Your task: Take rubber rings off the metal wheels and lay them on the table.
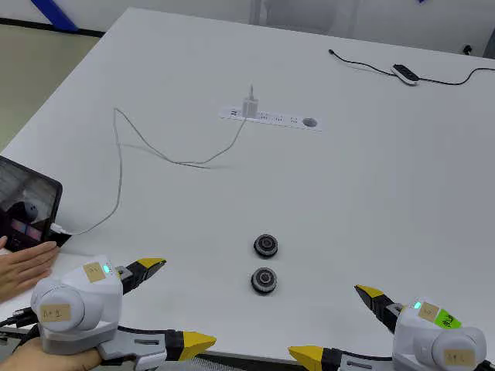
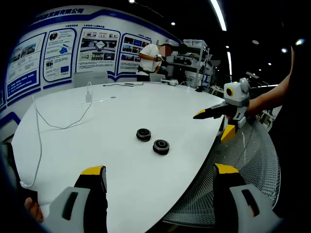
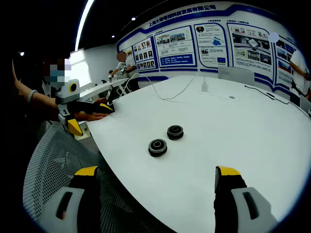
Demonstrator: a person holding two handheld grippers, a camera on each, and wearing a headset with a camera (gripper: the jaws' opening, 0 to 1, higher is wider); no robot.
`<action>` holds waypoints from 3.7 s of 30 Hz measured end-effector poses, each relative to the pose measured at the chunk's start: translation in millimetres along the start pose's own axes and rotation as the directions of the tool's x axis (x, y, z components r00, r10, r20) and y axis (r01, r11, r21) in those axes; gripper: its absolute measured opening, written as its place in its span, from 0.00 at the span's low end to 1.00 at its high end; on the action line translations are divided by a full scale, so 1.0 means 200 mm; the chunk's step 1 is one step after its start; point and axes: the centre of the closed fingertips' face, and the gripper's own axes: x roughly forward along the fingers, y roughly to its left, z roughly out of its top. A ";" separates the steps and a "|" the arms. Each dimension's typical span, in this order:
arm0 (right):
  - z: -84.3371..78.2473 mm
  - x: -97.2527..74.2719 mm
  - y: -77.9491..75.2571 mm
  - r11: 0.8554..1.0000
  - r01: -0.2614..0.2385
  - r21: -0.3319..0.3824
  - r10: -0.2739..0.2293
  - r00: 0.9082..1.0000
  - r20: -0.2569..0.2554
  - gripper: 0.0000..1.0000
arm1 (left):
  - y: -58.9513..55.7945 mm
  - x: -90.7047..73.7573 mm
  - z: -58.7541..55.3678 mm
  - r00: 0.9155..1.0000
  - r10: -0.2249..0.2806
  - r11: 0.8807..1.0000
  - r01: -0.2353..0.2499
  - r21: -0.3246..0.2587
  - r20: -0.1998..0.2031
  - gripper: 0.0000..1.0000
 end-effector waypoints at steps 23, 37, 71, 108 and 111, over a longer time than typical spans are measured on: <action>0.00 0.00 0.00 1.000 0.006 -0.002 -0.006 1.000 -0.004 0.99 | 0.02 0.00 0.01 1.000 0.007 1.000 -0.007 -0.015 0.005 0.89; -0.01 0.01 0.01 1.000 -0.004 -0.014 0.003 1.000 -0.013 0.98 | 0.03 0.01 0.00 1.000 0.006 1.000 -0.006 -0.021 0.001 0.84; 0.00 0.11 0.07 0.997 -0.074 -0.019 0.073 0.996 -0.052 0.77 | 0.00 0.12 0.01 0.998 -0.055 0.998 0.055 0.007 -0.039 0.69; -0.01 0.17 0.08 0.995 -0.097 0.003 0.097 0.994 -0.053 0.71 | -0.08 0.39 0.11 0.982 -0.143 0.981 0.157 0.116 -0.119 0.43; -0.01 0.17 0.08 0.995 -0.099 0.006 0.099 0.994 -0.053 0.70 | -0.09 0.42 0.11 0.979 -0.157 0.976 0.174 0.131 -0.128 0.39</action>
